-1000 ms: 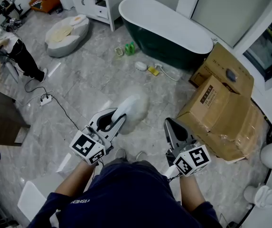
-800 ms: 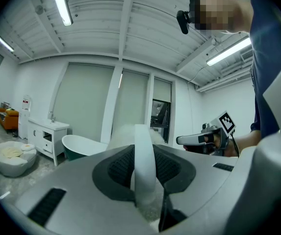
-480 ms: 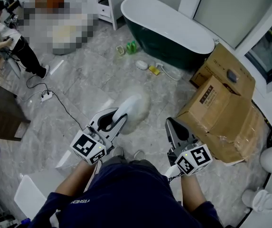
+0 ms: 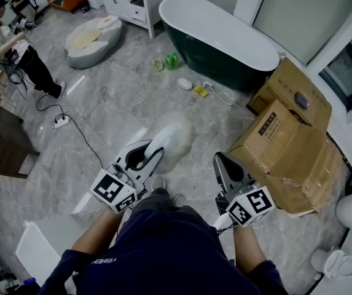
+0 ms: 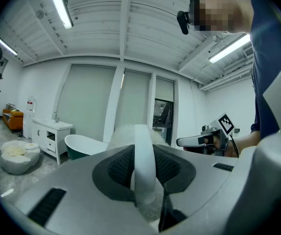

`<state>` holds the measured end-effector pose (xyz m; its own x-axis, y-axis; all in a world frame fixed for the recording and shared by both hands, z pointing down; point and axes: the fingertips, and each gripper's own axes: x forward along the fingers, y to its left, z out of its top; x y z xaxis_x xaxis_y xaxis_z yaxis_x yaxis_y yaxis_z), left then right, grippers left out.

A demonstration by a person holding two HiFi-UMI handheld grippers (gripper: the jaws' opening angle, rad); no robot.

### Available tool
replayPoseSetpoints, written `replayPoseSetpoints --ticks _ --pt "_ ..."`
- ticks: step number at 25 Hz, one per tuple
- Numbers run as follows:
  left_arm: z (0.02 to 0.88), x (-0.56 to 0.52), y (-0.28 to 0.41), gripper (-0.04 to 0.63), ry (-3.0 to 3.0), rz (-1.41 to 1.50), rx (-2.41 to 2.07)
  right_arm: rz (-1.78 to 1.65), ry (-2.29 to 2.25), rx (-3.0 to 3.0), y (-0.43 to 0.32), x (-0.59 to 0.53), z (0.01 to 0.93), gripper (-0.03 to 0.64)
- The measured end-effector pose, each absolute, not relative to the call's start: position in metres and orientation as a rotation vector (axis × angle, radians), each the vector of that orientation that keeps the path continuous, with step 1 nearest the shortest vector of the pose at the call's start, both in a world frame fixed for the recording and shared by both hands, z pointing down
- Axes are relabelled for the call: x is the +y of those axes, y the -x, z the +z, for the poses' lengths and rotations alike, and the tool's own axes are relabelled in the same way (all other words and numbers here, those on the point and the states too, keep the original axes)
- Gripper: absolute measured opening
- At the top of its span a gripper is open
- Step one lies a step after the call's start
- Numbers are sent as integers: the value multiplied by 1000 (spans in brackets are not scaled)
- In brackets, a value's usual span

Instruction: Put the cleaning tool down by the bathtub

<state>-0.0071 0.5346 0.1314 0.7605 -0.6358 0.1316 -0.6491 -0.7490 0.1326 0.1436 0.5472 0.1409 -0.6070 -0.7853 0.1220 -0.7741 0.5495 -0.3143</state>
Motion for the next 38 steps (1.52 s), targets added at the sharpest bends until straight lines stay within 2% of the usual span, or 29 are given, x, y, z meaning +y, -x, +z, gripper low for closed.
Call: replayPoseSetpoints --ticks 18,38 --pt "138 475 10 109 -2773 76 -1049 -543 1368 2744 -146 489 149 5" --pt "159 317 68 109 -2725 73 -1030 -613 1342 2799 -71 335 167 5"
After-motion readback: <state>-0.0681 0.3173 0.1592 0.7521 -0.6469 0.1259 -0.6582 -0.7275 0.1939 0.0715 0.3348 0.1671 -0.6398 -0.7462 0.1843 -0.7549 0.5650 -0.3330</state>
